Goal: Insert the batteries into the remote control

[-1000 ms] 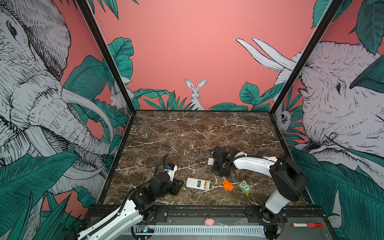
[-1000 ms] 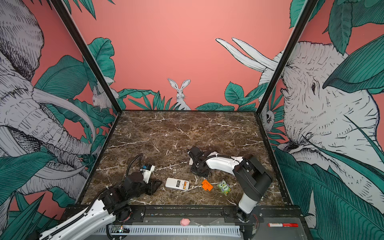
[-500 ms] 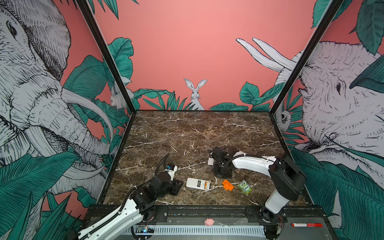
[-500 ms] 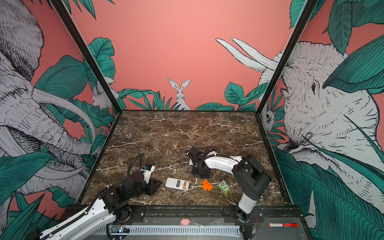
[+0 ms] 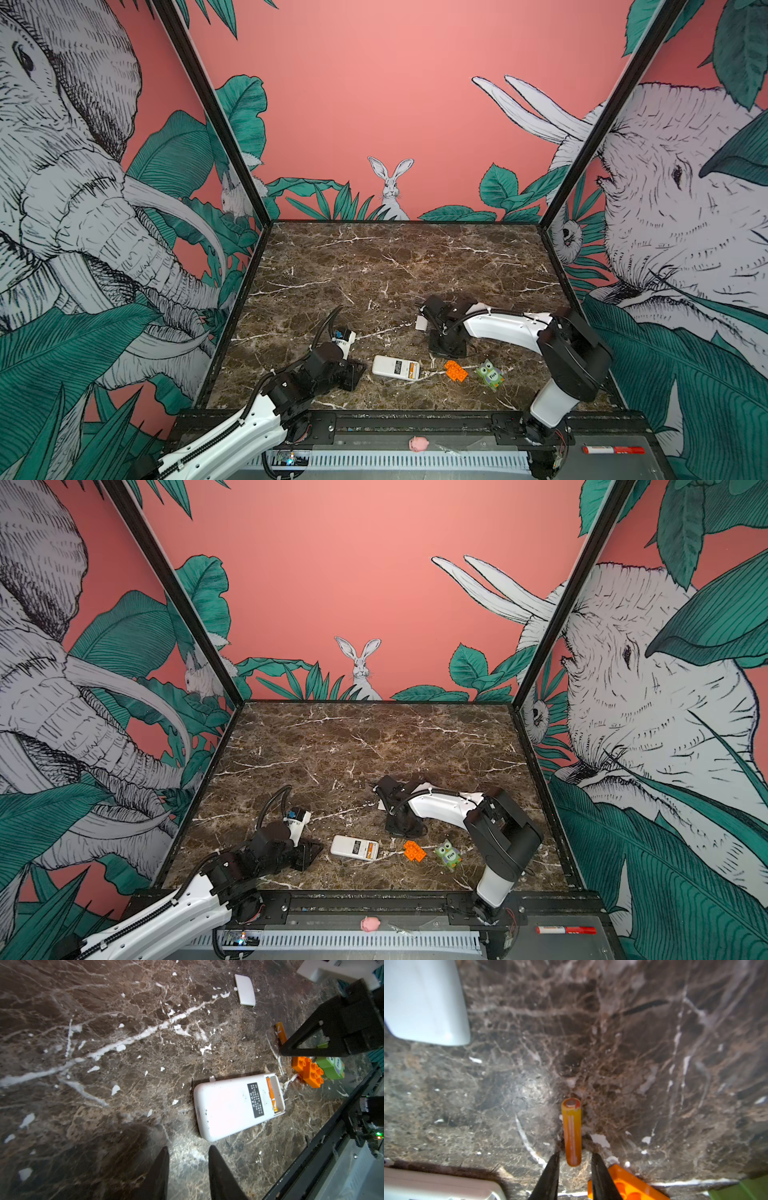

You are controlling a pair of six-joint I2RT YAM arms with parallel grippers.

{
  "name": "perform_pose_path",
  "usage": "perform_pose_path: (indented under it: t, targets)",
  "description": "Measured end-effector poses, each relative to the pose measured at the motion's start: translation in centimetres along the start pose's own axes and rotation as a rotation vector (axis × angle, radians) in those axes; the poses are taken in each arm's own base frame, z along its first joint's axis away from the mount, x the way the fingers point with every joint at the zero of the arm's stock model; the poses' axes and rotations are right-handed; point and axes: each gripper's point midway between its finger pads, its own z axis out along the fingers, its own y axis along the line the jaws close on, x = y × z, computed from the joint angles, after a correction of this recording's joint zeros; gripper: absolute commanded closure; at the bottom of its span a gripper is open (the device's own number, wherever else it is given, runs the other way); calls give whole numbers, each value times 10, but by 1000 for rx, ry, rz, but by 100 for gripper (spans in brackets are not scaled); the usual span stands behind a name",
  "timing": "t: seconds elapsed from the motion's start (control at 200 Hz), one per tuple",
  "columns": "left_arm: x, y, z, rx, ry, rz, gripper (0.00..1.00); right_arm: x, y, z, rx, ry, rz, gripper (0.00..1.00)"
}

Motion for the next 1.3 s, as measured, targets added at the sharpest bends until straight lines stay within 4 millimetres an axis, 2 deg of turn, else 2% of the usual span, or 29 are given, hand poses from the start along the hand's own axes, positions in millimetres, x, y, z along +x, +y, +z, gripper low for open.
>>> perform_pose_path:
  t: [0.415,0.84,1.01,1.3]
  targets:
    - [3,2,2,-11,16,4,66,-12,-7,-1,3,-23,10,77]
    - [5,3,3,-18,27,4,67,-16,-10,0,0,-46,-14,89]
    - [5,3,3,-20,30,4,68,-16,-9,-1,-5,-47,-41,100]
    - [-1,-1,3,-20,37,3,68,-14,-5,-3,-29,-42,-76,100]
